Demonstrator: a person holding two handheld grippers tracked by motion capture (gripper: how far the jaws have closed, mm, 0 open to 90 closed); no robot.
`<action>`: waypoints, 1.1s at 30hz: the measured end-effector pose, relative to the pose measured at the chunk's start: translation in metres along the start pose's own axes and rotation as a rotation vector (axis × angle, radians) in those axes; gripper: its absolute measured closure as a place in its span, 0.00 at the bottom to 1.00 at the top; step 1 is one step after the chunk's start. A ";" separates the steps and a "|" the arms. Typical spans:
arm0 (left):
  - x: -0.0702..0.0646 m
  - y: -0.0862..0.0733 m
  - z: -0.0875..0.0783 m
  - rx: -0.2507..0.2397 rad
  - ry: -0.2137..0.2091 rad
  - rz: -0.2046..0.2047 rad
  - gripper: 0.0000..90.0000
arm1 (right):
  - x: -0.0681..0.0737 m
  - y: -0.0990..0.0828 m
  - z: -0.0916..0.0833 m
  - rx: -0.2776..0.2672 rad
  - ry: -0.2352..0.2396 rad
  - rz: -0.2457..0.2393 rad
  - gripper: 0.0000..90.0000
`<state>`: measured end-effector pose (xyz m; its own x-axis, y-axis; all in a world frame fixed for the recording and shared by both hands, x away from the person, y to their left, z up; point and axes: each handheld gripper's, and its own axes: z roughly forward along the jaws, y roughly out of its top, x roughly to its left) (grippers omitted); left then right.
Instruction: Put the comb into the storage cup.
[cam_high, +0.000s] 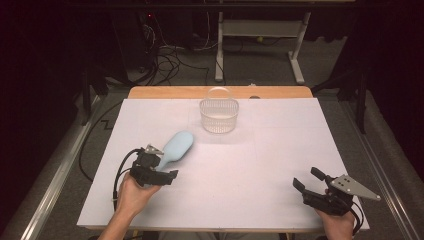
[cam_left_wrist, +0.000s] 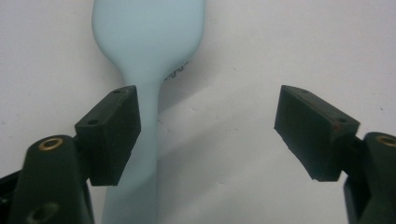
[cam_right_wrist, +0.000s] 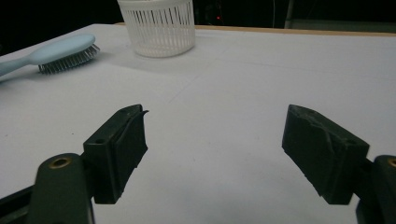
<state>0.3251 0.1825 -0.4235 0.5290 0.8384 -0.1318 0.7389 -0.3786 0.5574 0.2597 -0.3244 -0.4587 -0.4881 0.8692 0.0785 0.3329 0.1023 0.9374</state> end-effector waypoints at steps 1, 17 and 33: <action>0.001 0.000 0.000 -0.001 -0.004 -0.003 0.22 | 0.000 0.000 0.000 0.001 0.001 0.000 0.25; 0.017 0.014 0.009 0.019 0.033 -0.007 0.20 | 0.000 0.000 0.000 0.001 0.003 0.004 0.25; 0.025 0.022 0.030 0.088 0.048 0.008 0.21 | -0.001 0.000 0.000 -0.003 0.002 0.013 0.25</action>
<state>0.3670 0.1834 -0.4394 0.5159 0.8522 -0.0871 0.7696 -0.4165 0.4840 0.2597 -0.3254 -0.4587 -0.4857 0.8693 0.0916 0.3366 0.0893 0.9374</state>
